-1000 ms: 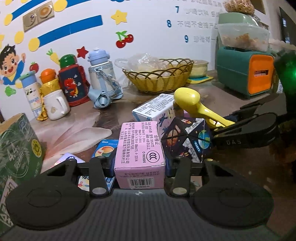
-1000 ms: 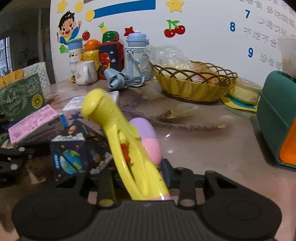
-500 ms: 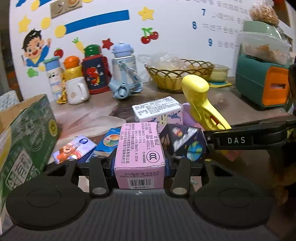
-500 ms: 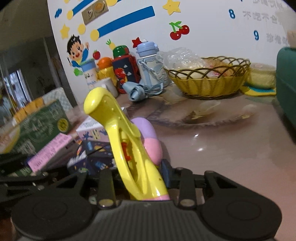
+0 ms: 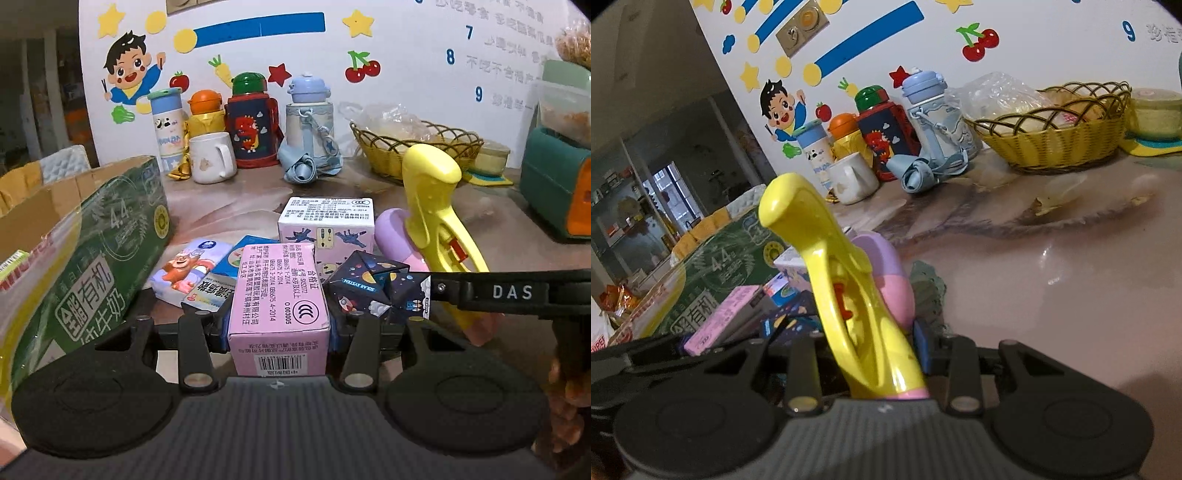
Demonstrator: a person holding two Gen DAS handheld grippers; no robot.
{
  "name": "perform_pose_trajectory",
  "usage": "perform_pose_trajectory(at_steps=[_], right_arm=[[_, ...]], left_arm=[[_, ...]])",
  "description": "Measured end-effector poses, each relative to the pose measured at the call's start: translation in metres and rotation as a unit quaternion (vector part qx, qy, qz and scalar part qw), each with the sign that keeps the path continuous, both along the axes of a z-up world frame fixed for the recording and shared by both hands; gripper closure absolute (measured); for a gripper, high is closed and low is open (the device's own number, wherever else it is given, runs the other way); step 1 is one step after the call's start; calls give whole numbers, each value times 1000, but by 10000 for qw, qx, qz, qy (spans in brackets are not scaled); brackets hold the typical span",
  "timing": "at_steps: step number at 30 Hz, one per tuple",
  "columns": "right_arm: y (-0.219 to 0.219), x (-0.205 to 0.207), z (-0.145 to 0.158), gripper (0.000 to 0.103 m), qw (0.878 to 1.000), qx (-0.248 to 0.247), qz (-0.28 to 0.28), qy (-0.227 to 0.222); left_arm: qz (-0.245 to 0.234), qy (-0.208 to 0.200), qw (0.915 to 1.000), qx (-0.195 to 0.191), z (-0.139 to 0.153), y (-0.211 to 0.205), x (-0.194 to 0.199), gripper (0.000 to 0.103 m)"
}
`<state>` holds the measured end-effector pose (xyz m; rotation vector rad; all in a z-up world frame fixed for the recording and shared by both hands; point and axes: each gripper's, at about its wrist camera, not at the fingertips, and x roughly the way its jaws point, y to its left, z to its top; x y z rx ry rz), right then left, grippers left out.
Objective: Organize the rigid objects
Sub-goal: 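Lift and carry the pink box and yellow toy over the cardboard box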
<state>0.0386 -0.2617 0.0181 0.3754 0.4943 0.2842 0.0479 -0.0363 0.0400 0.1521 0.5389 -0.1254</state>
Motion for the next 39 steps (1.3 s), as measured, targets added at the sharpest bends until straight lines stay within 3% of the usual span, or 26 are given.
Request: perform_pose_trajectory(at_steps=[6, 12, 27, 30, 36, 39], right_arm=[[-4, -2, -1, 70, 9999, 89, 69, -11], [-2, -10, 1, 70, 9995, 150, 135, -242], [3, -19, 3, 70, 9967, 517, -91, -621], [3, -25, 6, 70, 9961, 382, -358, -714], [23, -44, 35, 70, 9869, -502, -768, -1324], [36, -53, 51, 70, 9846, -540, -957, -1361]], left_arm=[[144, 120, 9997, 146, 13, -5, -1, 49], [307, 58, 9995, 28, 25, -2, -7, 49], [119, -533, 9960, -710, 63, 61, -41, 49], [125, -722, 9946, -741, 77, 82, -53, 49], [366, -951, 9894, -1039, 104, 140, -77, 49], [552, -1099, 9858, -1147, 117, 170, -84, 49]])
